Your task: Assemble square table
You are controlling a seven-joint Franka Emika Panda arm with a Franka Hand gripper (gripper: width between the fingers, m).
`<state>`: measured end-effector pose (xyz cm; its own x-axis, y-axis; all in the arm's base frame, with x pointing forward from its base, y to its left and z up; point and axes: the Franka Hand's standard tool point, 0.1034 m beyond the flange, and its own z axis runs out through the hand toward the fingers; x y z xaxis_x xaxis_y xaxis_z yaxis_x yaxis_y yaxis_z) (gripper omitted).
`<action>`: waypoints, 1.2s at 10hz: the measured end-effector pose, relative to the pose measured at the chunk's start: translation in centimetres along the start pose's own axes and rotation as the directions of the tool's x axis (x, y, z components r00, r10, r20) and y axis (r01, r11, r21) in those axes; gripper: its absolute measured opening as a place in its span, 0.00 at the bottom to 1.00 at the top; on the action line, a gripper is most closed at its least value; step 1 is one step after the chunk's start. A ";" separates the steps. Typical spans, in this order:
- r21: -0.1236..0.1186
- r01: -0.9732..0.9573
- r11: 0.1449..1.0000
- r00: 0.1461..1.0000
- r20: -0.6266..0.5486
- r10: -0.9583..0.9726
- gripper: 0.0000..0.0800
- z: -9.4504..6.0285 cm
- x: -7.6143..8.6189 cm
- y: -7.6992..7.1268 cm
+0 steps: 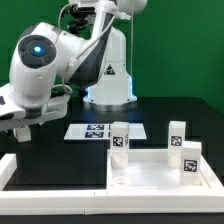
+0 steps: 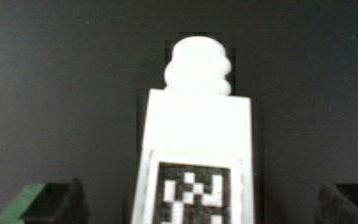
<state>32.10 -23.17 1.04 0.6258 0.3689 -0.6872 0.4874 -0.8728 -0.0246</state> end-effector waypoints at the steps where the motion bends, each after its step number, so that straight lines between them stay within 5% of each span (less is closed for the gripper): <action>1: -0.008 -0.037 0.999 0.998 0.053 0.037 0.81 0.1 0.2 0.4; 3: -0.036 -0.050 0.998 0.994 0.098 0.053 0.81 -0.5 1.6 1.3; 8: -0.031 -0.040 0.999 0.994 0.099 0.043 0.81 -0.3 1.4 1.7; 11: -0.001 -0.079 0.997 0.973 0.217 0.078 0.81 -0.5 0.7 -0.1; 12: -0.008 -0.075 0.997 0.975 0.211 0.075 0.81 -0.4 1.1 0.3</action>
Offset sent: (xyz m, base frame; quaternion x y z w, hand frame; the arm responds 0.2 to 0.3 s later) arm 0.0146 -0.0139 -0.0214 0.0133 -0.0083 -0.0043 0.9999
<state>33.15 -22.87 0.62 0.5181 0.2268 -0.8247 0.4440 -0.8955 0.0327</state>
